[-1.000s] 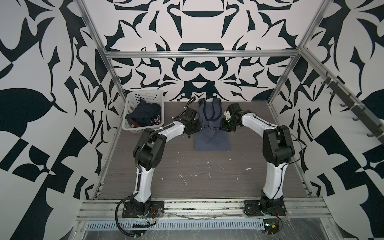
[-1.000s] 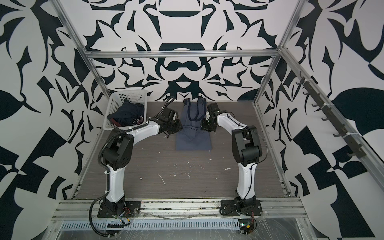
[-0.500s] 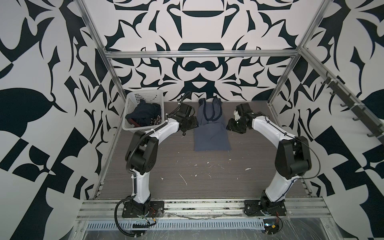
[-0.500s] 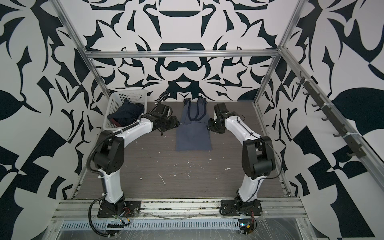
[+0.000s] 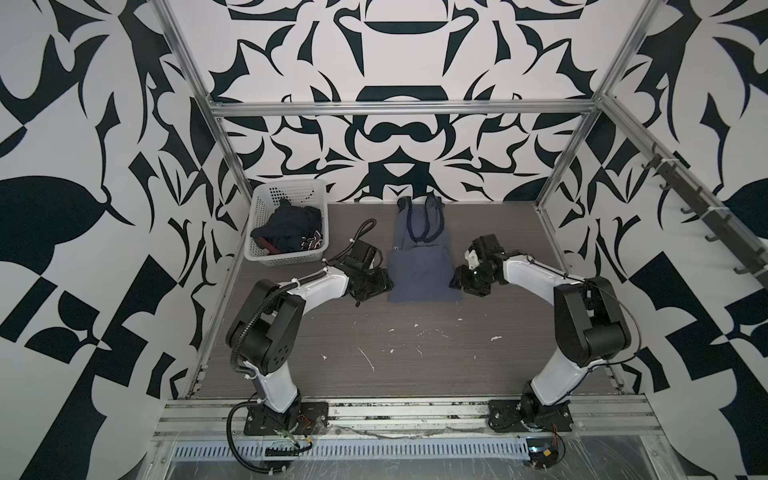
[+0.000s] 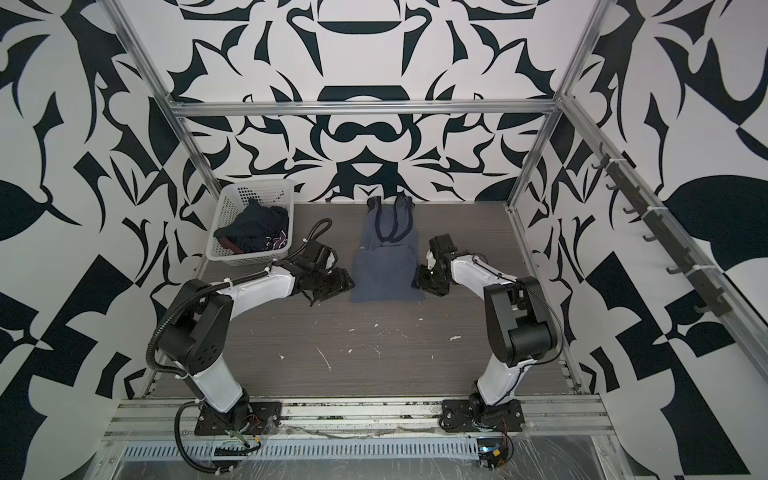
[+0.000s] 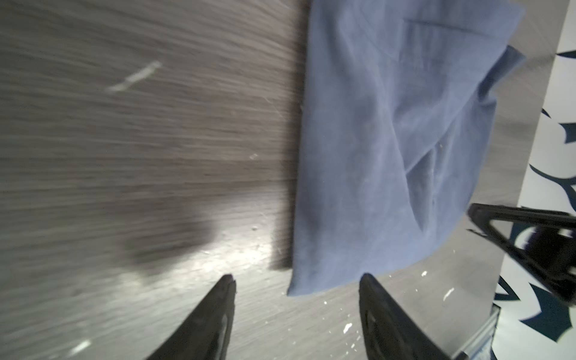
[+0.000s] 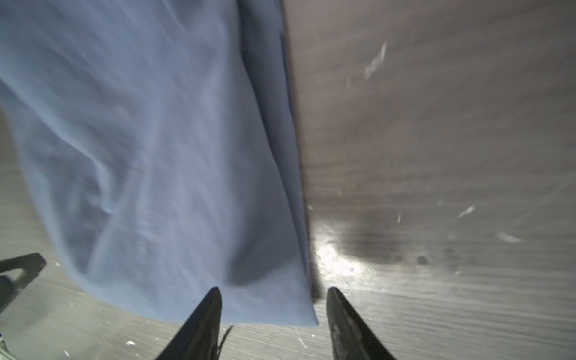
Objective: Fold and stack the tank tops
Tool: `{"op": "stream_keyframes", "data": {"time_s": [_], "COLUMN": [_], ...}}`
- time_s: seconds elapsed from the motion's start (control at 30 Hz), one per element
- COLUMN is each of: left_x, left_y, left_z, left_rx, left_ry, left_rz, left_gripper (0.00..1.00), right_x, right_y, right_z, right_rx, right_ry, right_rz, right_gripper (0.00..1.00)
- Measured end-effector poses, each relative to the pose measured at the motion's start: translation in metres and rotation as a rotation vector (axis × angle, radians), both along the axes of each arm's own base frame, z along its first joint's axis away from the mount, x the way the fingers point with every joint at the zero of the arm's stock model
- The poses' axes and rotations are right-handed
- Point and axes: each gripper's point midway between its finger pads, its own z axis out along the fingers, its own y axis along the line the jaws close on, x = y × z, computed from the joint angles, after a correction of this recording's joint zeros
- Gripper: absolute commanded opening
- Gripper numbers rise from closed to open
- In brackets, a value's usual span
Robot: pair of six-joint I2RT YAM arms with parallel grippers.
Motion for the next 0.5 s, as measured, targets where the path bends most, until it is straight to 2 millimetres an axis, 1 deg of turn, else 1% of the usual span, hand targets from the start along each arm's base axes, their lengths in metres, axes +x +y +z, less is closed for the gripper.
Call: {"op": "stream_keyframes", "data": {"time_s": [0.1,0.2,0.3,0.47,0.5], "left_x": [-0.002,-0.004,-0.008,-0.011,-0.011], "left_y": [-0.009,-0.015,-0.019,-0.025,-0.026], "left_z": [-0.002,-0.012,-0.025,-0.027,-0.027], "left_rx": [-0.024,-0.031,-0.024,-0.032,-0.031], "left_ry": [0.003,0.023,0.056,0.056,0.055], "left_rz": [-0.014,-0.023,-0.03,-0.039,-0.042], "left_gripper": [0.66,0.64,0.61,0.56,0.54], "right_x": [-0.007,-0.008,-0.006,-0.01,-0.01], "right_y": [0.003,0.006,0.008,0.007,0.007], "right_z": [-0.008,-0.014,-0.015,-0.021,-0.021], "right_rx": [0.023,0.045,0.056,0.066,0.069], "right_ry": [0.02,0.026,0.021,0.018,0.015], "right_rz": [-0.001,-0.006,-0.017,-0.044,-0.049], "right_gripper": [0.55,0.51,0.37,0.19,0.15]}}
